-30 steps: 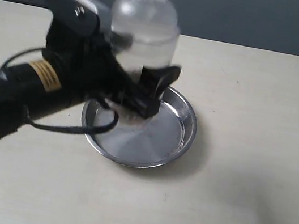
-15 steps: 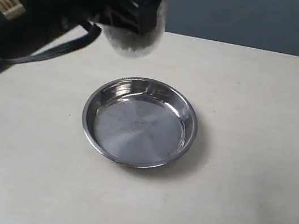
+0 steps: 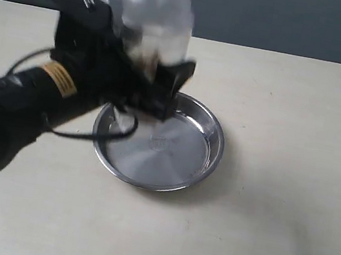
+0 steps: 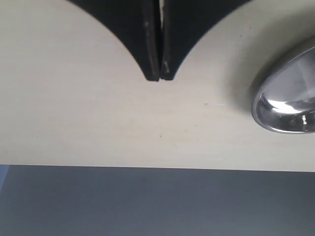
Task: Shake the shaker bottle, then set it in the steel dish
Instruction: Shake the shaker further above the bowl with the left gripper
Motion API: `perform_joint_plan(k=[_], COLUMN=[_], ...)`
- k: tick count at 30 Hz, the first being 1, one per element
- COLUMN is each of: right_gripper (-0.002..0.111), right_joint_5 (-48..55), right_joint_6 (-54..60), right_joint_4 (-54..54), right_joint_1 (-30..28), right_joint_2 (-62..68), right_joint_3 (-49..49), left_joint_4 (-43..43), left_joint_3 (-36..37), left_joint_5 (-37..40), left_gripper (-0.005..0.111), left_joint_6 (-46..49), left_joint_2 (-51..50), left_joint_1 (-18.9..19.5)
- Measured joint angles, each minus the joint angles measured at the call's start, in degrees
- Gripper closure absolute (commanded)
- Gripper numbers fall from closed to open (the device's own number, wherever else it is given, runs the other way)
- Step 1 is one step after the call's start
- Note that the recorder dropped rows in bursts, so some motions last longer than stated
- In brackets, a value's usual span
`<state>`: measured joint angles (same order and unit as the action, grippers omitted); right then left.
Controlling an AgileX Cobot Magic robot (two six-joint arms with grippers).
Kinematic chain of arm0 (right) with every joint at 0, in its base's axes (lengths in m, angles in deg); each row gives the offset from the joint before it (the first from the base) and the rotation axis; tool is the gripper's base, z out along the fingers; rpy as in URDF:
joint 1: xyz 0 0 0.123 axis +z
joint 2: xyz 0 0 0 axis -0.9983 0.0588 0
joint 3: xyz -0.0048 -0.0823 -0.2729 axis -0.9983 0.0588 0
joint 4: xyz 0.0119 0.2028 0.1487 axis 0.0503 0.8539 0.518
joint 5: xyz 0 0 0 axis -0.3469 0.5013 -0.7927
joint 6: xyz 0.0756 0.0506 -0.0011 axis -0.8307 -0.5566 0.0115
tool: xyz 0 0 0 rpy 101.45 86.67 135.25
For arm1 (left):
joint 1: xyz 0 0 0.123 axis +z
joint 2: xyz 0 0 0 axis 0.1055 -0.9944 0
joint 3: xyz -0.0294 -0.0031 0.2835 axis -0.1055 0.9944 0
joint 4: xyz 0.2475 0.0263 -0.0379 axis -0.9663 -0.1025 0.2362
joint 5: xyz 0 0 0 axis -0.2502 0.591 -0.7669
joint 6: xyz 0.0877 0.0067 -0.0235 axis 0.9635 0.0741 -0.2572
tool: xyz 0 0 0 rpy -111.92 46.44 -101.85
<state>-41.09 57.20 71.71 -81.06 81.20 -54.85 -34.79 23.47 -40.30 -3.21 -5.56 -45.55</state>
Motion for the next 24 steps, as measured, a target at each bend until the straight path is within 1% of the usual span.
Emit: perform_joint_plan(k=[2,3,5,6,8,9,11,12,13,15,17,19,22,24], right_gripper=[0.109,0.109,0.109,0.109,0.109,0.109,0.109,0.109,0.109,0.109,0.109,0.109,0.109,0.109], right_joint_5=[0.0,0.0,0.0,0.0,0.0,0.0,0.0,0.0,0.0,0.0,0.0,0.0,0.0,0.0], right_joint_6=[0.0,0.0,0.0,0.0,0.0,0.0,0.0,0.0,0.0,0.0,0.0,0.0,0.0,0.0], right_joint_4=[0.0,0.0,0.0,0.0,0.0,0.0,0.0,0.0,0.0,0.0,0.0,0.0,0.0,0.0], right_joint_1=[0.0,0.0,0.0,0.0,0.0,0.0,0.0,0.0,0.0,0.0,0.0,0.0,0.0,0.0], right_joint_2=[0.0,0.0,0.0,0.0,0.0,0.0,0.0,0.0,0.0,0.0,0.0,0.0,0.0,0.0], right_joint_3=[0.0,0.0,0.0,0.0,0.0,0.0,0.0,0.0,0.0,0.0,0.0,0.0,0.0,0.0], left_joint_4=[-1.78,-3.95,-7.16,-7.8,-6.58,-4.94,-0.99,0.34,0.5,-2.08,-5.87,-6.56,-1.19,3.95], left_joint_3=[0.69,0.27,-3.15,-5.12,-6.61,-6.28,-3.67,-1.94,-0.41,0.57,-0.85,-3.84,-4.06,-1.83], left_joint_5=[2.74,2.07,-0.37,-1.35,-0.96,-0.53,2.03,5.52,8.85,10.57,8.07,3.32,0.53,2.69], left_gripper=[0.107,0.107,0.107,0.107,0.107,0.107,0.107,0.107,0.107,0.107,0.107,0.107,0.107,0.107], left_joint_6=[-0.84,-0.92,-0.37,-0.15,0.53,0.77,0.67,-0.02,-0.61,-1.05,-0.82,0.98,3.29,2.57], left_joint_2=[-0.52,1.45,6.48,8.86,10.49,9.84,5.42,2.97,1.52,2.87,7.43,12.19,12.72,8.59], left_joint_1=[-0.29,-0.45,-0.74,-0.87,-0.69,-0.27,0.2,0.29,-0.03,-1.04,-1.63,-1.98,-1.23,-0.82])
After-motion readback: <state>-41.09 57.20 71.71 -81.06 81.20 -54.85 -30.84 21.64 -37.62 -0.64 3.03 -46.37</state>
